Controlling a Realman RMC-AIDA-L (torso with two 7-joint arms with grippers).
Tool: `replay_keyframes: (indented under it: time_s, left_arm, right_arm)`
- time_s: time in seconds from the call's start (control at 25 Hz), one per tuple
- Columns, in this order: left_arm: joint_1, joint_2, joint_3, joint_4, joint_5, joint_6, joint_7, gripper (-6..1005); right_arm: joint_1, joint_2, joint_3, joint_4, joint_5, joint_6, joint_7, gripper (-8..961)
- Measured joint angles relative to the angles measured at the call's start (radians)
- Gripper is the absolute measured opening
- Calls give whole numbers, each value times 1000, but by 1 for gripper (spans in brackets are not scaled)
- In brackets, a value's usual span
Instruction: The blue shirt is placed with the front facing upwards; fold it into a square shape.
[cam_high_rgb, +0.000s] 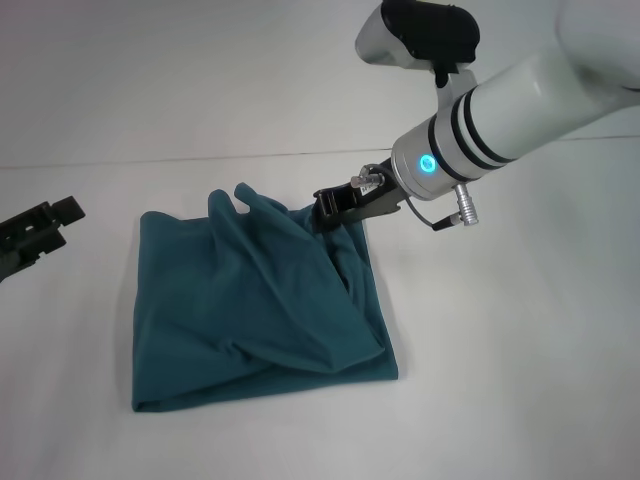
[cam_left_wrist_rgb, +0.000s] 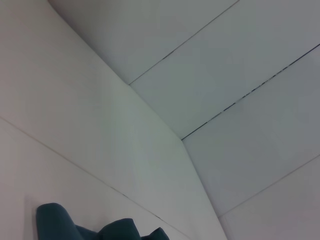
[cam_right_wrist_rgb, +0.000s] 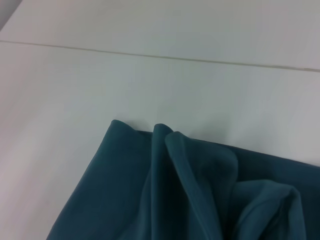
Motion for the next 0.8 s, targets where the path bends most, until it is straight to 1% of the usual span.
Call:
replay_keyframes:
  time_s: [0.2, 0.36, 0.56, 0.8]
  left_arm:
    - [0, 2, -3, -9, -2, -1, 0, 751]
    - [0, 3, -4, -9, -2, -1, 0, 751]
    - [0, 3, -5, -9, -2, -1, 0, 751]
    - [1, -1, -1, -10, -2, -10, 1, 751]
  right_arm:
    - [9, 3, -3, 0, -8, -4, -24, 226]
    - [24, 12, -4, 27, -44, 19, -17, 242]
    - [58, 15, -5, 117, -45, 77, -24, 485]
    - [68, 23, -6, 159, -41, 152, -26, 676]
